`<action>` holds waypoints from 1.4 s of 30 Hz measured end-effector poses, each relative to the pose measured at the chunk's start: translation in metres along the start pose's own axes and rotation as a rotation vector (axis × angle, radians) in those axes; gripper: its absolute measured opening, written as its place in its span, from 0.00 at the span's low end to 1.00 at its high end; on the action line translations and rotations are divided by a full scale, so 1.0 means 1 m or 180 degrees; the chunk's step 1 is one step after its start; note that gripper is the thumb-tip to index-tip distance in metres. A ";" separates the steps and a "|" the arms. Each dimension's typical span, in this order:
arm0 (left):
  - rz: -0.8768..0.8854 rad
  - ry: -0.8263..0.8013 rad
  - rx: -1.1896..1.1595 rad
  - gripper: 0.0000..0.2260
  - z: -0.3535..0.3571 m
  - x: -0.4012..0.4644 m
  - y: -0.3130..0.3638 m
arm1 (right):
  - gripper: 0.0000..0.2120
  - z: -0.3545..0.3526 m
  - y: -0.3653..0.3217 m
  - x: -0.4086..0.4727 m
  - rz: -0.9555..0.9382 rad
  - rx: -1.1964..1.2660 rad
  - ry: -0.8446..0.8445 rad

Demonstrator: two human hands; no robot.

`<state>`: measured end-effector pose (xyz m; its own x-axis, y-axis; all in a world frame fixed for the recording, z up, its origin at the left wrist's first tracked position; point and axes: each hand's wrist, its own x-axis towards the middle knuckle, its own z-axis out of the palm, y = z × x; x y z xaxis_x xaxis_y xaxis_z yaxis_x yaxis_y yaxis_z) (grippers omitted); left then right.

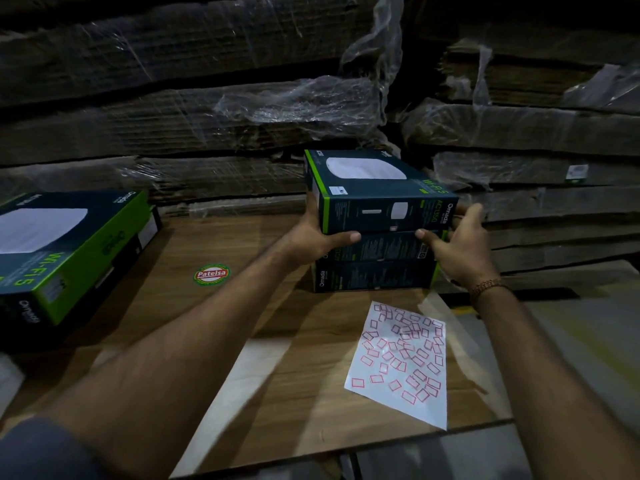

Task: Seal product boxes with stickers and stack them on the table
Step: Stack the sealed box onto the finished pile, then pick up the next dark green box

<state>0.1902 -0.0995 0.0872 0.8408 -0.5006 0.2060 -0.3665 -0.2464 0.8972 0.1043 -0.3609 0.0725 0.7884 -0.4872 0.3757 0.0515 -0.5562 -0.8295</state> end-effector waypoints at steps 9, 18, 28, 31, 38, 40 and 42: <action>-0.0293 0.0349 0.0040 0.50 0.002 -0.042 0.010 | 0.37 0.013 -0.016 -0.027 0.0313 0.0043 0.0442; -0.0133 0.1540 -0.0269 0.24 -0.065 -0.177 -0.005 | 0.17 0.085 -0.084 -0.134 -0.0771 -0.0249 0.1546; 0.0293 0.2868 0.1032 0.10 -0.148 -0.307 0.048 | 0.05 0.179 -0.179 -0.214 -0.0882 0.0387 -0.0624; 0.0405 0.3064 0.1790 0.10 -0.186 -0.326 0.056 | 0.07 0.207 -0.213 -0.228 -0.0769 0.0445 -0.1157; 0.0256 0.2938 0.2838 0.13 -0.239 -0.347 0.043 | 0.24 0.303 -0.268 -0.242 0.0483 0.1027 -0.2103; 0.0160 0.2886 0.2999 0.14 -0.247 -0.349 0.040 | 0.31 0.318 -0.274 -0.245 0.0871 0.1087 -0.2267; 0.0120 0.2879 0.3008 0.14 -0.251 -0.351 0.040 | 0.35 0.324 -0.279 -0.249 0.1236 0.1206 -0.2427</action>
<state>-0.0196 0.2744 0.1484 0.6567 0.1201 0.7445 -0.2210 -0.9133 0.3422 0.0925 0.1337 0.0760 0.9746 0.0551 -0.2171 -0.2090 -0.1250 -0.9699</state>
